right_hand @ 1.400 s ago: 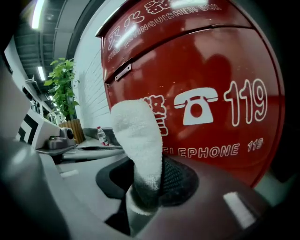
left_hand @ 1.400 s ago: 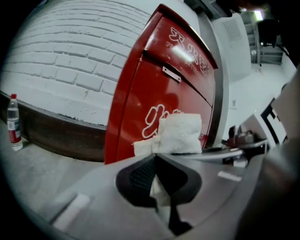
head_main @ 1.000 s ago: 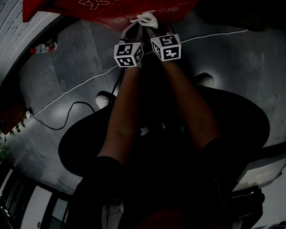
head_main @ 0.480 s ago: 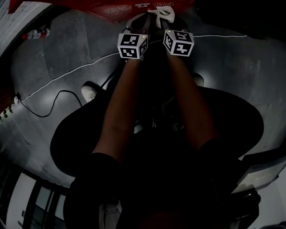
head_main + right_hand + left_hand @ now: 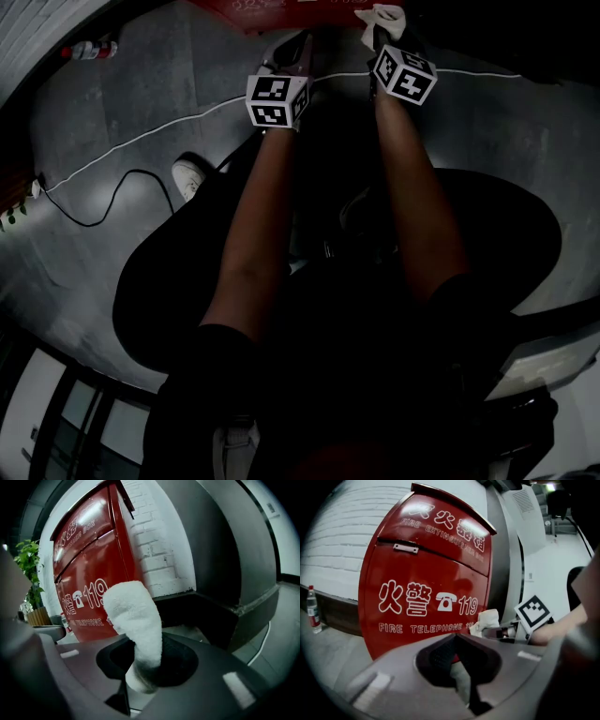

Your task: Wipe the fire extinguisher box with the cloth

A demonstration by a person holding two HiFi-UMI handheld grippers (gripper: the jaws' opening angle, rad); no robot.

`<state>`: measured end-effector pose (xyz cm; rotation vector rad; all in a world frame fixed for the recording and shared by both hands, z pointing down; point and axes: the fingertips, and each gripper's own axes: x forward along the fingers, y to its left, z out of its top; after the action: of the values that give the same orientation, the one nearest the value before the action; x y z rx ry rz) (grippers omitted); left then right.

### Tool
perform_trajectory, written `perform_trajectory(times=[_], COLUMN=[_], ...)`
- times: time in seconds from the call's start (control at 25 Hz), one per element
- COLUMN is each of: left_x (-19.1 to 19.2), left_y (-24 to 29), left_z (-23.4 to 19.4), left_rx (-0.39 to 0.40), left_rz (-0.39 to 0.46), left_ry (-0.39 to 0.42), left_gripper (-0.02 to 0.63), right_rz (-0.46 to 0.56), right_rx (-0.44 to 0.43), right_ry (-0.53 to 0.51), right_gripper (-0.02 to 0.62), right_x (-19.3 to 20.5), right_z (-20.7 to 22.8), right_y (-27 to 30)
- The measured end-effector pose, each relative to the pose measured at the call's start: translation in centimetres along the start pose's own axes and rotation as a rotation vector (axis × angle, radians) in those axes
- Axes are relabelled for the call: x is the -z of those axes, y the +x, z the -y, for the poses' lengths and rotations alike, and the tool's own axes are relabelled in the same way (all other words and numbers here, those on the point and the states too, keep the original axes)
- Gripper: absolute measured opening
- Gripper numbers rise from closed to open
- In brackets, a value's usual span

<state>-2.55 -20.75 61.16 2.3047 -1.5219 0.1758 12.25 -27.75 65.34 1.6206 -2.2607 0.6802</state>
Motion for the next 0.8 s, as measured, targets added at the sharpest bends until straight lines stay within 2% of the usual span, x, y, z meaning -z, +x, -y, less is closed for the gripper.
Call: perform_trajectory(times=[0.24,0.36,0.6,0.8], left_x=[-3.1,-5.6,-10.9,-16.5], left_y=[-2.6,-4.6,-9.0,-12.3], left_z=[0.0,-0.6,-1.4,0.0], left_rx=[-0.012,-0.043,-0.085,-0.053], left_rz=[0.057,0.095,0.161,0.243], left_ry=[0.028,0.032,0.021,0.054], left_gripper=[0.000,0.000,0.000,0.000], right_rz=[0.070,0.126,0.220,0.256], right_rx=[-0.132,-0.230,-0.417,-0.485], right_ry=[-0.090,-0.125,-0.283,-0.344], right_gripper=[0.118,0.118,0.118,0.120], right_x=[-3.0,-5.6,-11.2,-14.6], right_z=[-4.6,-9.1,-18.4,-21.7], right_y=[-2.7,-4.7,-10.2,-14.8])
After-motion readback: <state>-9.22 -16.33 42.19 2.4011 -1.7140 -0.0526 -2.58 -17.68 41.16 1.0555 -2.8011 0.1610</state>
